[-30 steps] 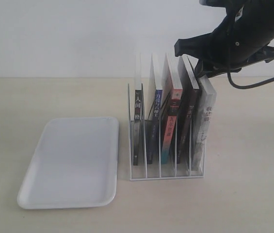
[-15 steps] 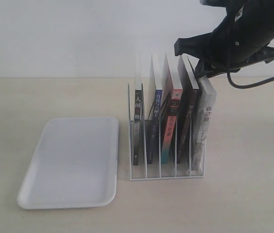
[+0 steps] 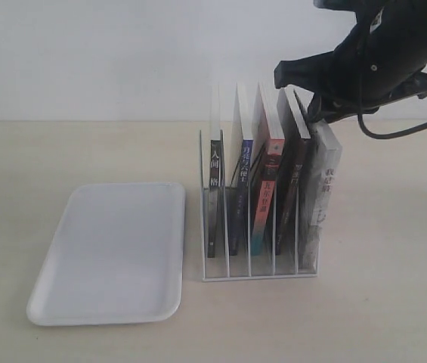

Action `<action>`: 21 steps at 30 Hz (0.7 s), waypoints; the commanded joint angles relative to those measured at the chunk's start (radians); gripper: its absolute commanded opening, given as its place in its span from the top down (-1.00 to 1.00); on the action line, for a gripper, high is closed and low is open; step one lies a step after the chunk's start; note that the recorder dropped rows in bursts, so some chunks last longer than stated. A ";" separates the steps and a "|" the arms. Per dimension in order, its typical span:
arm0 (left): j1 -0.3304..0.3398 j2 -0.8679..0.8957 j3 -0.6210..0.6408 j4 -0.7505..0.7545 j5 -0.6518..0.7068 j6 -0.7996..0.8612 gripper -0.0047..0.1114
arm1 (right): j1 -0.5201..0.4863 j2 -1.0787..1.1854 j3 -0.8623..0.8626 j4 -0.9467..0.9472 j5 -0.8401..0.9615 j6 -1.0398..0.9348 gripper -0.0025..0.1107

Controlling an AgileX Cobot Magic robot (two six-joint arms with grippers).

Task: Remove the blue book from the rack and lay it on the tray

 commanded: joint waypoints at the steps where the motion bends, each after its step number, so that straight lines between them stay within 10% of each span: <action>1: 0.002 -0.003 0.004 0.000 -0.005 -0.007 0.85 | -0.001 -0.068 -0.003 -0.012 -0.013 0.003 0.96; 21: 0.002 -0.003 0.004 0.000 -0.005 -0.007 0.85 | -0.001 -0.131 -0.024 -0.048 -0.069 0.036 0.96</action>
